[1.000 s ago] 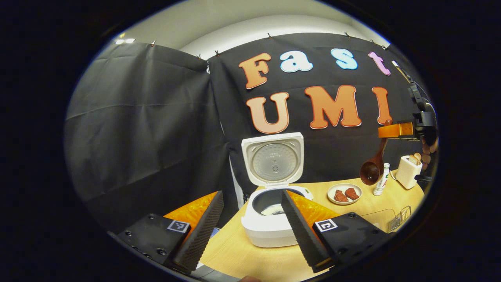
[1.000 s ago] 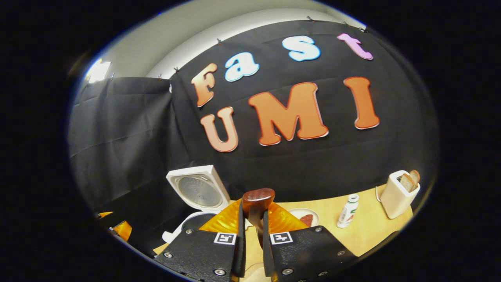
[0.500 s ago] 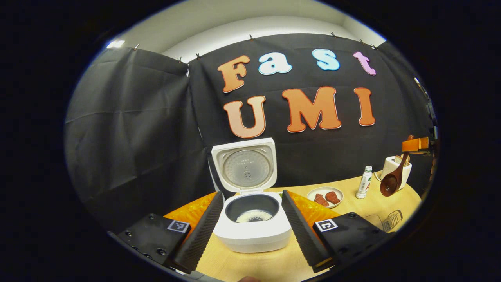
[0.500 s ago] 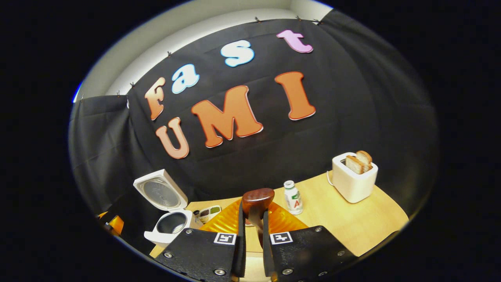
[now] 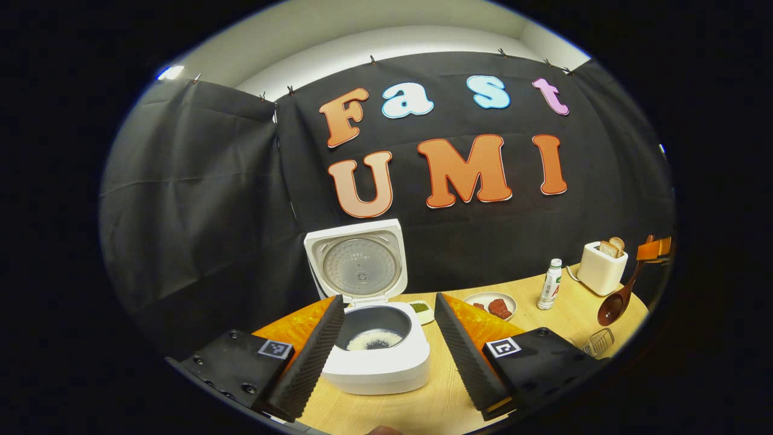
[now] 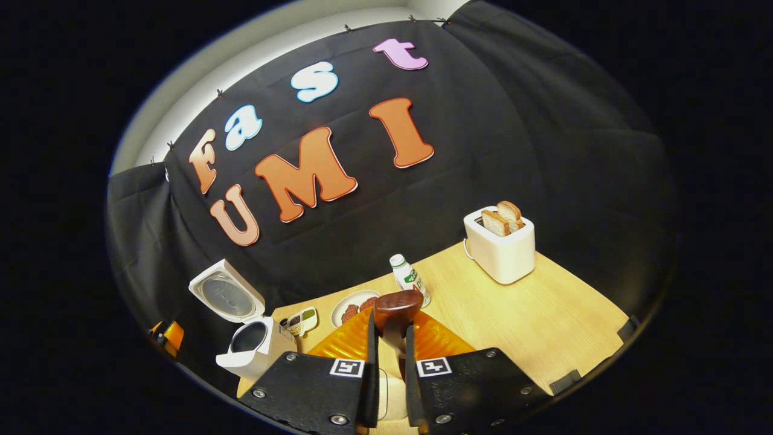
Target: Close the left gripper, press the button to open the rice cooker; take a wooden spoon from the chopstick holder with the right hand, scoop a spoonful of rice and pour it into the rice cooker, then put the wooden spoon back into the chopstick holder.
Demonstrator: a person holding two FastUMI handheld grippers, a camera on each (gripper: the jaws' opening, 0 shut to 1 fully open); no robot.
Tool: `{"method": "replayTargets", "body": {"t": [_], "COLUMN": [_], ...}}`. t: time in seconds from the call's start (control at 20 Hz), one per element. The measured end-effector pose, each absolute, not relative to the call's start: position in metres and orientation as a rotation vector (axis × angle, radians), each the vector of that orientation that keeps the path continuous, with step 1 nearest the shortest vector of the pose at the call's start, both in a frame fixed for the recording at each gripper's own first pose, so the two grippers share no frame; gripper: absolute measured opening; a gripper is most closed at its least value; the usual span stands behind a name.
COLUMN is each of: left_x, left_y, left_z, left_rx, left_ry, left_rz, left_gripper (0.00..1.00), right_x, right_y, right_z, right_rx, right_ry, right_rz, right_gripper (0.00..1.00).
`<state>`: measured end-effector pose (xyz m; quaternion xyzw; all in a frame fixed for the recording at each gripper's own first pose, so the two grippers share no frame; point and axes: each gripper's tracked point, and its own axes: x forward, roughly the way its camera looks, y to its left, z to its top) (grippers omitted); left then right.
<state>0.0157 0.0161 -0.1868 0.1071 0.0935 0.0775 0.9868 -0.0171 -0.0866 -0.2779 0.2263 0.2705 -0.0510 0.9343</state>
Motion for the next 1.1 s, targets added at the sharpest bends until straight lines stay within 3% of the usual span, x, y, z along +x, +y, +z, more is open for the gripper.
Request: {"method": "replayTargets", "body": {"t": [0.55,1.1], "left_x": [0.015,0.027], "left_y": [0.020,0.041], "left_z": [-0.183,-0.168], "left_rx": [0.228,0.222], "left_ry": [0.188,0.157], "left_rz": [0.179,0.223], "left_gripper": [1.00,1.00], "right_x": [-0.072,-0.088], "right_y": [-0.096,-0.100], "right_z": [-0.331,-0.390], "right_rx": [0.502,0.740], "right_ry": [0.637,0.691], "right_rz": [-0.180,-0.238], "right_gripper": [0.18,0.30]}}
